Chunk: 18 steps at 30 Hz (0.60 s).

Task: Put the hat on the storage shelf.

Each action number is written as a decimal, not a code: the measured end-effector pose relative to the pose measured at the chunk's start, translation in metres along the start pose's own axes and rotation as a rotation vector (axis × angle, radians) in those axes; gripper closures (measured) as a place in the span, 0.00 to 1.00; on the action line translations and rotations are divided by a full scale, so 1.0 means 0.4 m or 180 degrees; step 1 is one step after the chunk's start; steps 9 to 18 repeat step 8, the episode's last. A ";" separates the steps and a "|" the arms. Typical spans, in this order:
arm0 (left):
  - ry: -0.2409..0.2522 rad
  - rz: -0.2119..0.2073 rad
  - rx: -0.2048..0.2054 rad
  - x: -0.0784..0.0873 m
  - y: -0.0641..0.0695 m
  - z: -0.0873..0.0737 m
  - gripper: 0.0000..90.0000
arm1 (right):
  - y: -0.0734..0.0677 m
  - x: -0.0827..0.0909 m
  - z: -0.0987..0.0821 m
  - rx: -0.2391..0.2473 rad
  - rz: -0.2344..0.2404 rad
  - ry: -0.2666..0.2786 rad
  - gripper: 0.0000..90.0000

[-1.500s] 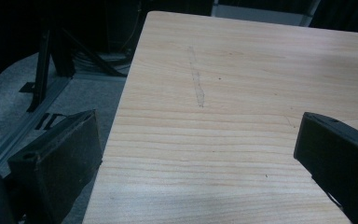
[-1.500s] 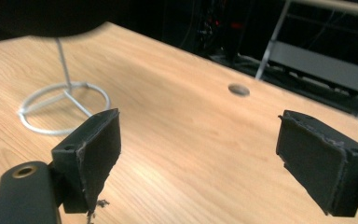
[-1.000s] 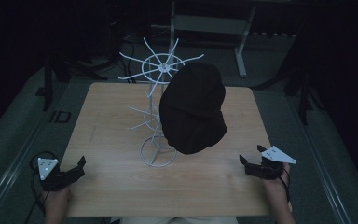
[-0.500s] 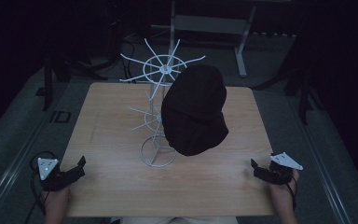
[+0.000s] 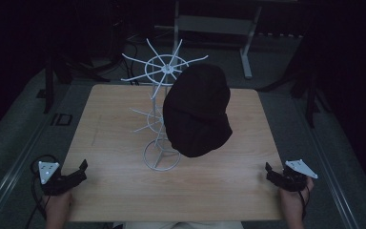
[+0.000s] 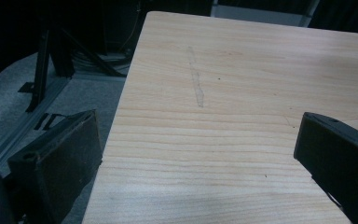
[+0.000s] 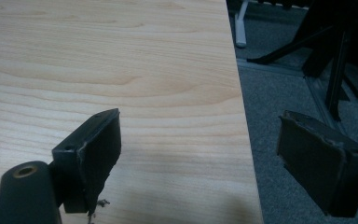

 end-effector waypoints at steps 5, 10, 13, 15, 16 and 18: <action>0.0003 0.0002 0.0009 0.000 -0.001 0.000 0.02 | 0.003 0.001 0.000 -0.0019 -0.0028 0.0021 0.16; 0.0005 0.0002 0.0011 0.000 -0.001 0.000 0.02 | 0.001 0.000 0.000 0.0006 -0.0024 0.0010 0.16; 0.0005 0.0002 0.0011 0.000 -0.001 0.000 0.02 | 0.001 0.000 0.000 0.0006 -0.0024 0.0010 0.16; 0.0005 0.0002 0.0011 0.000 -0.001 0.000 0.02 | 0.001 0.000 0.000 0.0006 -0.0024 0.0010 0.16; 0.0005 0.0002 0.0011 0.000 -0.001 0.000 0.02 | 0.001 0.000 0.000 0.0006 -0.0024 0.0010 0.16; 0.0005 0.0002 0.0011 0.000 -0.001 0.000 0.02 | 0.001 0.000 0.000 0.0006 -0.0024 0.0010 0.16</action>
Point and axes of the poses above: each handheld gripper's, and its own axes: x roughly backward along the jaws, z roughly out of its top, y roughly to its right, the point moved 2 cm from there along -x, roughly forward along the jaws, and after that the axes turned 9 degrees about y, right-handed, at the moved point
